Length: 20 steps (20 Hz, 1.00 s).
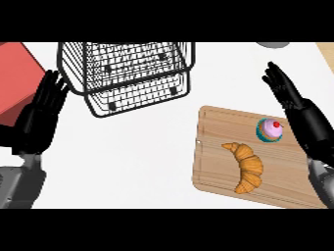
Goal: Pick the cupcake from the cutting board and place it in the tiered basket
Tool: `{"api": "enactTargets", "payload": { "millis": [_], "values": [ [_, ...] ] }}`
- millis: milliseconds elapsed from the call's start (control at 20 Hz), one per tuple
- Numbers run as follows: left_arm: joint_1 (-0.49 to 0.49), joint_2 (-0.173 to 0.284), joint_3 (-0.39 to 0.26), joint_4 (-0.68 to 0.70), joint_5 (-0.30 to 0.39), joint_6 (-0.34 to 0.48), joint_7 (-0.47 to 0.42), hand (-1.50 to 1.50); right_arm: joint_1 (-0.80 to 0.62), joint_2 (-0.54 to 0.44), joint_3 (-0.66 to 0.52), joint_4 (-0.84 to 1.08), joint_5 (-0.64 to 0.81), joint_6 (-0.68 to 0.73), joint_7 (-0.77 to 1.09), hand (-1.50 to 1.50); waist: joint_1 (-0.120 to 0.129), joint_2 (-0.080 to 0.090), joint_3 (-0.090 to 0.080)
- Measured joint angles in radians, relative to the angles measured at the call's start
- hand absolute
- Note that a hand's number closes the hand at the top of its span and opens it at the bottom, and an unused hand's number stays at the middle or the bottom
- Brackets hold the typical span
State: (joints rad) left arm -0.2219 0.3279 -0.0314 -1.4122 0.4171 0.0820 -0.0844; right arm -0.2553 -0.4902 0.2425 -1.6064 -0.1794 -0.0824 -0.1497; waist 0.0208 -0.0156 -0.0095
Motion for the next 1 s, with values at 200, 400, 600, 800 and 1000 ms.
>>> {"api": "enactTargets", "payload": {
  "millis": [200, 400, 600, 800, 1000],
  "values": [
    [0.013, -0.004, -0.029, -0.023, -0.073, 0.05, -0.011, 0.0, -0.033, -0.007, -0.146, 0.06, -0.2, 0.118, -0.042, 1.5, -0.009, 0.012, 0.009],
    [0.008, 0.002, -0.063, -0.028, -0.148, 0.101, -0.007, 0.0, -0.049, 0.022, -0.301, 0.148, -0.393, 0.143, -0.047, -1.5, -0.028, 0.019, 0.026],
    [0.014, -0.018, -0.113, -0.031, -0.206, 0.137, 0.001, 0.0, -0.047, 0.05, -0.358, 0.263, -0.629, 0.299, 0.062, -1.5, -0.015, 0.027, 0.023],
    [0.018, -0.044, -0.141, -0.04, -0.263, 0.204, 0.015, 0.0, -0.033, -0.008, -0.421, 0.36, -0.829, 0.571, 0.134, -1.5, -0.016, 0.024, 0.021],
    [0.017, -0.068, -0.154, -0.046, -0.309, 0.267, 0.035, 0.0, -0.014, -0.146, -0.49, 0.471, -0.907, 0.834, 0.176, -1.5, -0.016, 0.022, 0.018]
  ]
}}
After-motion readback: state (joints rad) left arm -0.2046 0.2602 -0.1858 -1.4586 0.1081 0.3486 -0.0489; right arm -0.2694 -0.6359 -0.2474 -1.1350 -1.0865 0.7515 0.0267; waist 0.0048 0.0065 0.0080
